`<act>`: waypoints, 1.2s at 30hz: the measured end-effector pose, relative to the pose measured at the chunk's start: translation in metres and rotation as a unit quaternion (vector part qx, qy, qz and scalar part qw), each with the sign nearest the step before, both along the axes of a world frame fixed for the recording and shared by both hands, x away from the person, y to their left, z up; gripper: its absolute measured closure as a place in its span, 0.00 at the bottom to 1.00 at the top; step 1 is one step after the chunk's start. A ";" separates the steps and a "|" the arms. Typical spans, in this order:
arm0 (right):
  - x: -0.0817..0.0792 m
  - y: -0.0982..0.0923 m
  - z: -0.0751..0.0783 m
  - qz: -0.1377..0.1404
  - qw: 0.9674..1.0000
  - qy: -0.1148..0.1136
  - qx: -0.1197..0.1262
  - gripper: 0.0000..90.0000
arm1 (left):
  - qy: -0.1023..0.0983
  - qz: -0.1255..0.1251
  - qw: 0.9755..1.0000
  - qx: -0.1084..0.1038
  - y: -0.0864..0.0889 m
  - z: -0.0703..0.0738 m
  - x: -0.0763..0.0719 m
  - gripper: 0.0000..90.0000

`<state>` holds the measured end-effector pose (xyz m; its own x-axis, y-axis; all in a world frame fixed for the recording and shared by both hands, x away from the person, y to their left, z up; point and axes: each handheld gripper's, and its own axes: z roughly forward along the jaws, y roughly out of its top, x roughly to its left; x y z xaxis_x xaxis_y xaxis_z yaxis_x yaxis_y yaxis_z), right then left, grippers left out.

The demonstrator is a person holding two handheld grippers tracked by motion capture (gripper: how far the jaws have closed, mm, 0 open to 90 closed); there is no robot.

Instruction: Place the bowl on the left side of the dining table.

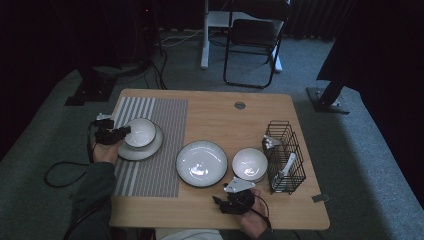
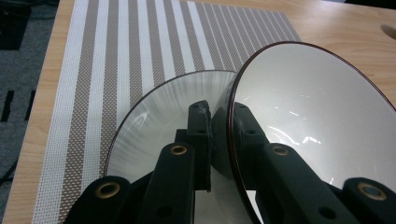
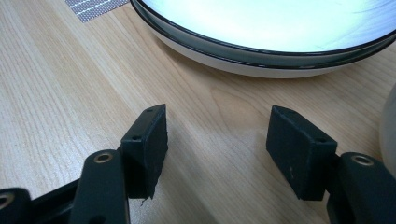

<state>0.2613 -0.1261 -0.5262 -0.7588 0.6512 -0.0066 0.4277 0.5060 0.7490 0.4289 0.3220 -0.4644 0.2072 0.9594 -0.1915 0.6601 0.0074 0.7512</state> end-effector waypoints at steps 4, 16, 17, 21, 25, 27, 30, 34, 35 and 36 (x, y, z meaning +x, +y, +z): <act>0.000 0.000 0.000 0.000 1.000 0.000 0.000 0.42 | 0.006 0.003 1.000 -0.001 0.001 -0.004 0.001 0.90; 0.000 0.000 0.000 0.000 1.000 0.000 0.000 0.42 | 0.016 0.011 1.000 0.001 0.005 -0.010 0.000 0.90; 0.000 0.000 0.000 0.000 1.000 0.000 0.000 0.42 | 0.017 0.011 1.000 0.003 0.005 -0.010 0.000 0.91; 0.000 0.000 0.000 0.000 1.000 0.000 0.000 0.42 | 0.017 0.020 1.000 0.009 0.004 -0.010 0.000 0.90; 0.000 0.000 0.000 0.000 1.000 0.000 0.000 0.42 | 0.017 0.024 0.999 0.014 0.004 -0.011 0.000 0.91; 0.000 0.000 0.000 0.000 1.000 0.000 0.000 0.42 | 0.015 0.024 1.000 0.011 0.005 -0.012 0.000 0.91; 0.000 0.000 0.000 0.000 1.000 0.000 0.000 0.42 | 0.016 0.028 0.999 0.009 0.007 -0.015 -0.002 0.91; 0.000 0.000 0.000 0.000 1.000 0.000 0.000 0.42 | 0.015 0.030 0.999 0.009 0.008 -0.017 -0.004 0.91; 0.000 0.000 0.000 0.000 1.000 0.000 0.000 0.42 | 0.015 0.030 0.999 0.009 0.008 -0.017 -0.004 0.91; 0.000 0.000 0.000 0.000 1.000 0.000 0.000 0.42 | 0.014 0.029 0.999 0.007 0.009 -0.017 -0.005 0.91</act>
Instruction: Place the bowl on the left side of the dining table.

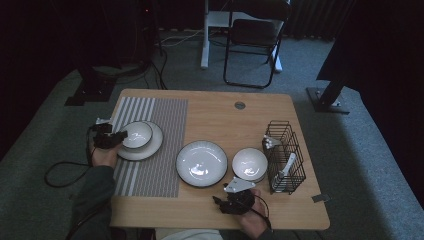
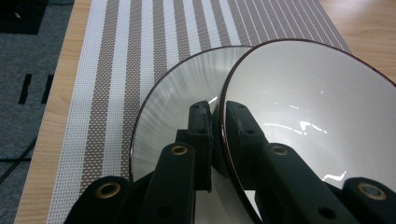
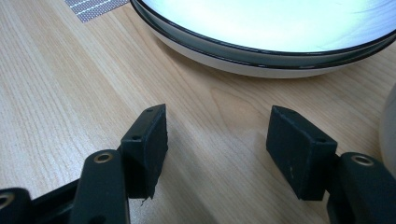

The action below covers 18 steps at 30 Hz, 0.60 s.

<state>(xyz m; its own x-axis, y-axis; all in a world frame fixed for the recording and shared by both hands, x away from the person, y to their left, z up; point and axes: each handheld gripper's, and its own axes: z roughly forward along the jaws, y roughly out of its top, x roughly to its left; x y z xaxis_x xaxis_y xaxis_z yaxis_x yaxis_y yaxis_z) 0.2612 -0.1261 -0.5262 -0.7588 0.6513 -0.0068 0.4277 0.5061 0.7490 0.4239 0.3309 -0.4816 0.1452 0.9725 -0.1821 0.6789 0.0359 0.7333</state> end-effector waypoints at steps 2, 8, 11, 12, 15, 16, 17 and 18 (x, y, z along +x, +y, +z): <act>0.000 0.000 0.000 0.000 1.000 0.000 0.000 0.42 | -0.002 0.000 1.000 0.002 0.000 0.000 -0.001 0.90; 0.000 0.000 0.000 0.000 1.000 0.000 0.000 0.42 | -0.015 -0.002 1.000 0.019 -0.002 0.003 -0.004 0.88; 0.000 0.000 0.000 0.000 1.000 0.000 0.000 0.42 | -0.031 0.003 0.999 0.022 -0.003 0.008 -0.008 0.85; 0.000 0.000 0.000 0.000 1.000 0.000 0.000 0.42 | -0.033 0.003 0.999 0.026 -0.003 0.010 -0.009 0.85; 0.000 0.000 0.000 0.000 1.000 0.000 0.000 0.42 | -0.048 0.003 0.998 0.034 -0.006 0.016 -0.013 0.83; 0.000 0.000 0.000 0.000 1.000 0.000 0.000 0.42 | -0.054 0.003 0.998 0.036 -0.007 0.019 -0.015 0.82; 0.000 0.000 0.000 0.000 1.000 0.000 0.000 0.42 | -0.058 0.005 0.998 0.038 -0.008 0.021 -0.016 0.81; 0.000 0.000 0.000 0.000 1.000 0.000 0.000 0.42 | -0.058 0.005 0.998 0.038 -0.008 0.021 -0.016 0.80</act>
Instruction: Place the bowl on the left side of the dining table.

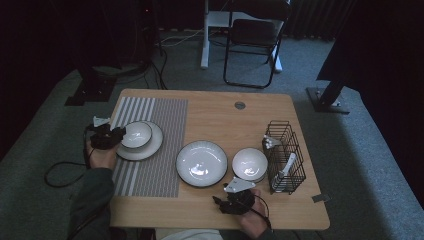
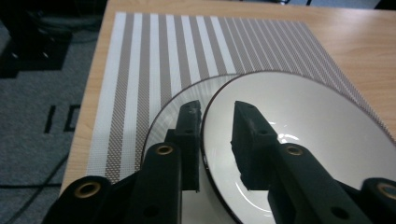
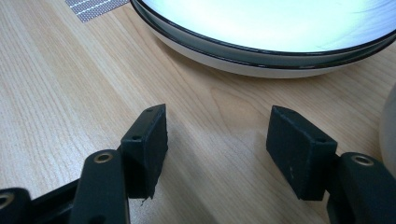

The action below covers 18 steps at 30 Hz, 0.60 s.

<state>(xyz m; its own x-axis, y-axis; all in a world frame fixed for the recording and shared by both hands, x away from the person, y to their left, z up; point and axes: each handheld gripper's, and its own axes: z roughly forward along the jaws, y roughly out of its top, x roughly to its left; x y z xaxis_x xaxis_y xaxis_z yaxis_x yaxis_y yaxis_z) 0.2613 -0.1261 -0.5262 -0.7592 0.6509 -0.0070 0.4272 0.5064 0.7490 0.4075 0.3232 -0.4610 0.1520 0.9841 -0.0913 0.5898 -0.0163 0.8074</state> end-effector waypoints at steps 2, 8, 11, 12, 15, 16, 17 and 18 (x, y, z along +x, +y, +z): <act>0.000 0.000 0.000 0.000 1.000 0.000 0.000 0.42 | -0.011 0.001 1.000 -0.001 -0.002 0.003 -0.005 0.79; 0.000 0.000 0.000 0.001 1.000 0.000 0.000 0.42 | -0.022 0.001 1.000 0.001 -0.006 0.008 -0.010 0.79; 0.000 0.000 0.000 0.001 1.000 0.000 0.000 0.42 | -0.034 0.006 0.999 0.007 -0.009 0.009 -0.014 0.78; 0.000 0.000 0.000 0.001 1.000 0.000 0.000 0.42 | -0.039 0.006 0.999 0.010 -0.011 0.009 -0.016 0.77; 0.000 0.000 0.000 0.001 1.000 0.000 0.000 0.42 | -0.057 0.002 0.998 0.018 -0.016 0.009 -0.021 0.75; 0.000 0.000 0.000 0.001 1.000 0.000 0.000 0.42 | -0.063 0.001 0.998 0.016 -0.018 0.009 -0.024 0.75; 0.000 0.000 0.000 0.001 1.000 0.000 0.000 0.42 | -0.070 0.001 0.997 0.014 -0.020 0.009 -0.028 0.74; 0.000 0.000 0.000 0.000 1.000 0.000 0.000 0.42 | -0.076 0.001 0.997 0.012 -0.022 0.009 -0.032 0.74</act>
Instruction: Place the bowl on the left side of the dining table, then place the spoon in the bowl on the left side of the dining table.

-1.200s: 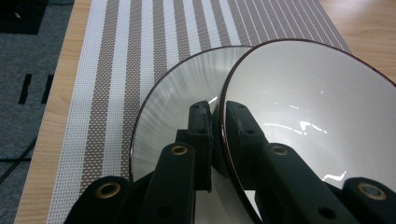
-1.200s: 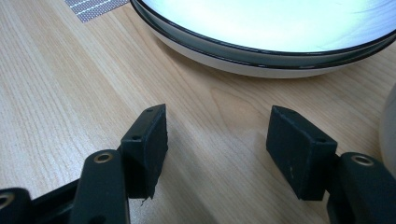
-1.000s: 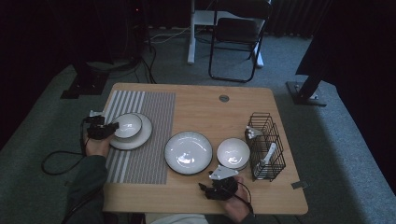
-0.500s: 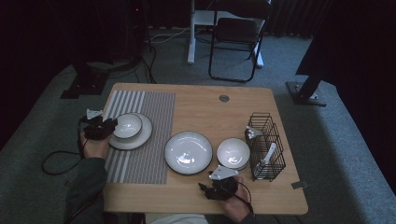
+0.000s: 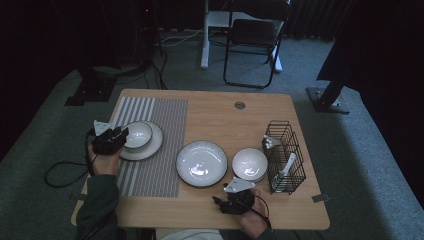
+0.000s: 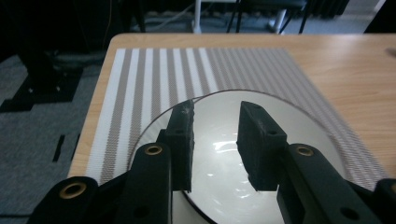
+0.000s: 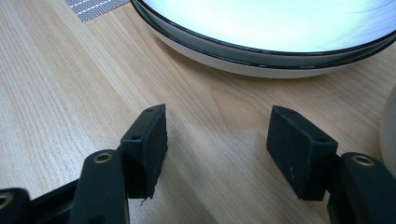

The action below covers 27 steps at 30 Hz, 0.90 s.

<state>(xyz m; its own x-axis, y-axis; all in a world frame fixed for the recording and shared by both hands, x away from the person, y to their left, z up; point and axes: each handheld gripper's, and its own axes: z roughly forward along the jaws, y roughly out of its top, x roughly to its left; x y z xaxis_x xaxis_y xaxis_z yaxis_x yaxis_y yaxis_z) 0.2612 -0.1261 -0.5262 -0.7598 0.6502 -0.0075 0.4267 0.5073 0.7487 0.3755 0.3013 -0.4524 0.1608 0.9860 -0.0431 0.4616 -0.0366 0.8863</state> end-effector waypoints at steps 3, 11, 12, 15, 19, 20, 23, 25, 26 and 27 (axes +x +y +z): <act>0.000 0.000 0.000 0.000 1.000 0.000 0.000 0.42 | -0.007 -0.010 1.000 0.012 -0.009 -0.002 -0.007 0.74; 0.000 0.000 0.000 0.000 1.000 0.001 -0.001 0.41 | -0.009 -0.052 0.998 0.030 -0.027 0.003 -0.012 0.69; 0.000 0.000 0.000 0.001 1.000 0.001 -0.001 0.41 | -0.009 -0.055 0.998 0.030 -0.028 0.002 -0.013 0.69; 0.000 0.000 0.000 0.001 1.000 0.001 -0.001 0.41 | -0.011 -0.059 0.998 0.032 -0.030 0.003 -0.016 0.69; 0.000 0.000 0.000 0.001 1.000 0.001 -0.001 0.41 | -0.014 -0.068 0.997 0.031 -0.033 0.005 -0.021 0.68; 0.000 0.000 0.000 0.001 1.000 0.001 -0.001 0.41 | -0.014 -0.072 0.997 0.030 -0.035 0.005 -0.022 0.68; 0.000 0.000 0.000 0.001 1.000 0.002 0.000 0.41 | -0.014 -0.076 0.997 0.033 -0.037 0.005 -0.023 0.68; 0.000 0.000 0.000 0.001 1.000 0.002 0.000 0.41 | -0.012 -0.086 0.996 0.033 -0.041 0.004 -0.025 0.67; 0.000 0.000 0.000 0.001 1.000 0.002 0.000 0.41 | -0.010 -0.088 0.995 0.034 -0.043 0.004 -0.025 0.67; 0.000 0.000 0.000 0.001 1.000 0.002 0.000 0.41 | -0.010 -0.091 0.995 0.035 -0.044 0.004 -0.025 0.67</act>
<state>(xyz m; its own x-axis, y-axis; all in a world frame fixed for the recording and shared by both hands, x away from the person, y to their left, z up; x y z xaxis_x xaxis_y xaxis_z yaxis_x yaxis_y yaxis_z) 0.2613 -0.1262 -0.5261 -0.7615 0.6482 -0.0047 0.4286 0.5089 0.7466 0.3503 0.2574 -0.4489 0.3369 0.9411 0.0295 0.4243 -0.1798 0.8875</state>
